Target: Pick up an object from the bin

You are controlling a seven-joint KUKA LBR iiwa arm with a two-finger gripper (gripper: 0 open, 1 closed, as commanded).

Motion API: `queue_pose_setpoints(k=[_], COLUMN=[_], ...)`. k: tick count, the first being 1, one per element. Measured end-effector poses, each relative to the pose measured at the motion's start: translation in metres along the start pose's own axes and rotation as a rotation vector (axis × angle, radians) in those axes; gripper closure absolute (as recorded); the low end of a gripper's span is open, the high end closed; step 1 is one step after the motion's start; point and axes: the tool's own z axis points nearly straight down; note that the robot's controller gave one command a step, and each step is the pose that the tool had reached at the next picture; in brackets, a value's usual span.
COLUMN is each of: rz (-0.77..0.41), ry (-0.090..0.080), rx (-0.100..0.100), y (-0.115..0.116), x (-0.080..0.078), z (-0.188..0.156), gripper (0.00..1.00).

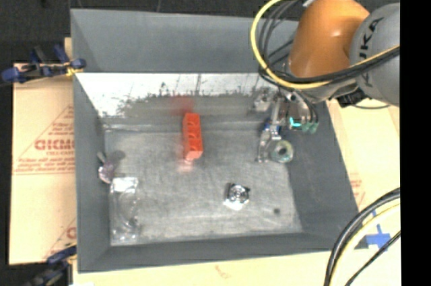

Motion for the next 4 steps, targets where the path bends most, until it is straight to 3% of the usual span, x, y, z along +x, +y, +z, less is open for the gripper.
queue_pose_setpoints(k=[1,2,3,4], rz=[-0.295,-0.493,-0.494,-0.495], ry=[-0.003,-0.009,-0.009,-0.007], rx=[0.000,-0.001,0.001,0.001], y=[-0.011,0.035,0.033,0.033], x=[0.029,0.122,0.121,0.121], z=[0.030,0.122,0.120,0.120], gripper=[0.00,0.00,1.00,0.00])
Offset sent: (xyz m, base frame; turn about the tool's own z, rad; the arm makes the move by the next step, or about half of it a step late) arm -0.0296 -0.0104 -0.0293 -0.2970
